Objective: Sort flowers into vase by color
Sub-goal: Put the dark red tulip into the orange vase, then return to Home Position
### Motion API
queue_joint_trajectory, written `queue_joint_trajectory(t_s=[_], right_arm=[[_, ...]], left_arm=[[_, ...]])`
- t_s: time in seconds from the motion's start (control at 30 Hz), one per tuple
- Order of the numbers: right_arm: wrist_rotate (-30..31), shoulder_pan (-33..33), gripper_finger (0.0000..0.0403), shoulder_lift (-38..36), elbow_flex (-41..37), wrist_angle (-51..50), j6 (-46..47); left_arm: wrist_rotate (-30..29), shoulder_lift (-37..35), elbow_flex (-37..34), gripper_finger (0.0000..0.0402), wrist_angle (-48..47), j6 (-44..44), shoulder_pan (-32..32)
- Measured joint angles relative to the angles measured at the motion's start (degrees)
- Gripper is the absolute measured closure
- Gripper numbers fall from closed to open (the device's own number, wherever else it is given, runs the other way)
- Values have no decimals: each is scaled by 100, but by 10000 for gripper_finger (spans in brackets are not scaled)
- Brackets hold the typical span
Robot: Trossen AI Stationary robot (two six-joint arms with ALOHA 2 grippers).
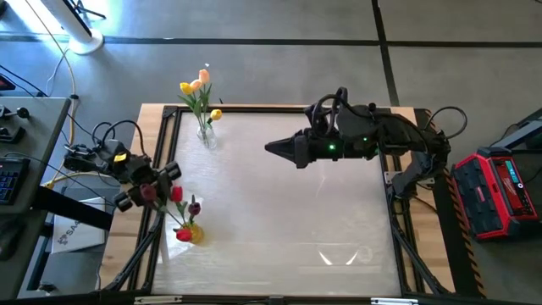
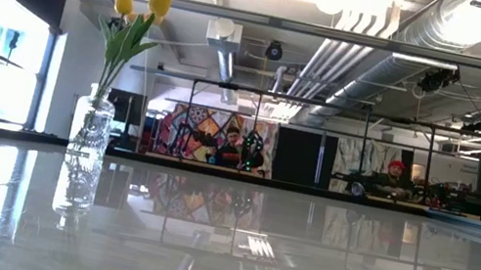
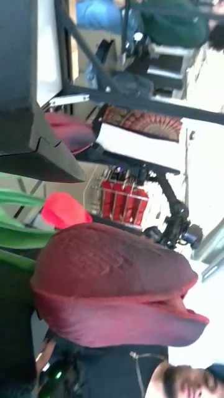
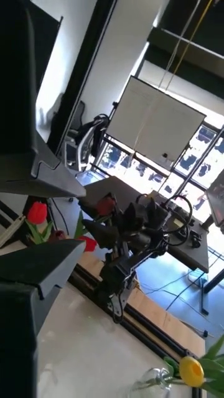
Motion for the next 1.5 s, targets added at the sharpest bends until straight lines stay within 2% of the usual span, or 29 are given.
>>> queue_joint_trajectory(t_s=[0.23, 0.43, 0.57, 0.73, 1.0, 1.07, 1.13, 1.2, 1.3, 1.4, 1.5], right_arm=[[108, -129, 295, 8, 1, -150, 2], [17, -246, 295, 166, 0, -597, 104], [-407, -358, 295, 269, 0, -581, 2], [-1073, -470, 295, 489, 0, -558, -47], [-1192, -584, 295, 594, -2, -461, -373], [-953, -591, 295, 592, -2, -317, -772], [-338, -515, 295, 553, -2, -248, -1466], [432, -345, 295, 498, 2, -318, -2228], [1545, -53, 295, 483, 2, -613, -2847], [2465, 57, 295, 483, 2, -1225, -3378], [2660, 26, 295, 512, 2, -2023, -3098]], left_arm=[[-286, 63, 7, 221, -93, -327, 1], [-928, 380, 7, 180, -697, -571, 9], [-859, 536, -2, 148, -520, -643, 2], [-756, 519, 0, 140, -463, -655, 2], [-864, 494, 440, 140, -405, -427, 2], [-928, 494, 635, 140, -405, -284, 2], [-1138, 493, 803, 140, -420, -88, 1], [-1767, 494, 968, 140, -614, 0, 2], [-2606, 600, 1244, 144, -1036, 28, 4], [-2693, 903, 1530, 156, -1369, 17, 4], [-2694, 1401, 1850, 169, -1633, 149, 9]])
